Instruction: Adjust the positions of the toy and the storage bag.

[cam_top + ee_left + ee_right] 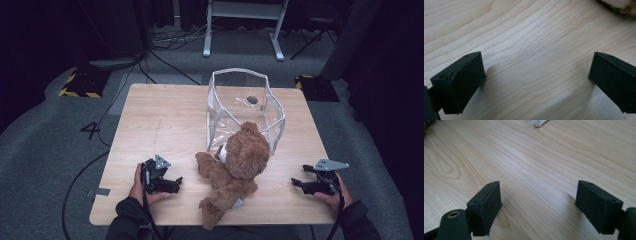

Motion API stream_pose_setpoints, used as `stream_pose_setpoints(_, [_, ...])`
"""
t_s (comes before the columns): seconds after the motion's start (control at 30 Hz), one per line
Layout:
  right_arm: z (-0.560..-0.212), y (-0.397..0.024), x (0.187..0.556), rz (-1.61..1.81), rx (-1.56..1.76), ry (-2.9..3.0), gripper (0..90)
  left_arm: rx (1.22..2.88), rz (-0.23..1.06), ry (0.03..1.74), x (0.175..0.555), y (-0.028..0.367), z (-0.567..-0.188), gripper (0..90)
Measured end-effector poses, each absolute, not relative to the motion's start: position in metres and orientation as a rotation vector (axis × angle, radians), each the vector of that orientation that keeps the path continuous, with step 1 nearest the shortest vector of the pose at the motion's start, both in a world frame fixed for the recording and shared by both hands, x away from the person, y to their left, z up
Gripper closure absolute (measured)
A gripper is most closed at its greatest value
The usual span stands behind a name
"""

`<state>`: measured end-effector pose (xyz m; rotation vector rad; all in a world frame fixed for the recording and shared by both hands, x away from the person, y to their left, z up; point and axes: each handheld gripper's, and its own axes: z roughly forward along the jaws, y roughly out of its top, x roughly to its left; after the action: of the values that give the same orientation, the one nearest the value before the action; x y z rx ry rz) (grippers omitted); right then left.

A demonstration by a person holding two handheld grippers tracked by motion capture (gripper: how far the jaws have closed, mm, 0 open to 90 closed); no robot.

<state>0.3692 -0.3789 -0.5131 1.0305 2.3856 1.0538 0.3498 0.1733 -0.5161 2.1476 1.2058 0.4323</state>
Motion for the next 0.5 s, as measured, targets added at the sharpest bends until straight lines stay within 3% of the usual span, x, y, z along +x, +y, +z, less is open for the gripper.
stream_pose_setpoints(0.13, [-0.513, -0.379, 0.369, 1.054, 1.029, 2.388, 20.5, 2.151, 0.422, 1.207, 0.347, 0.174, -0.513, 4.0])
stream_pose_setpoints(0.23, [-0.513, -0.379, 0.369, 1.054, 1.029, 2.387, 20.5, 2.126, 0.398, 1.190, 0.343, 0.174, -0.509, 20.0])
stream_pose_setpoints(0.27, [-0.513, -0.379, 0.369, 1.054, 1.029, 2.387, 20.5, 2.121, 0.399, 1.182, 0.342, 0.174, -0.508, 14.8])
stream_pose_setpoints(0.5, [-0.513, -0.379, 0.369, 1.053, 1.029, 2.388, 20.5, 2.115, 0.410, 1.093, 0.333, 0.169, -0.488, 15.9])
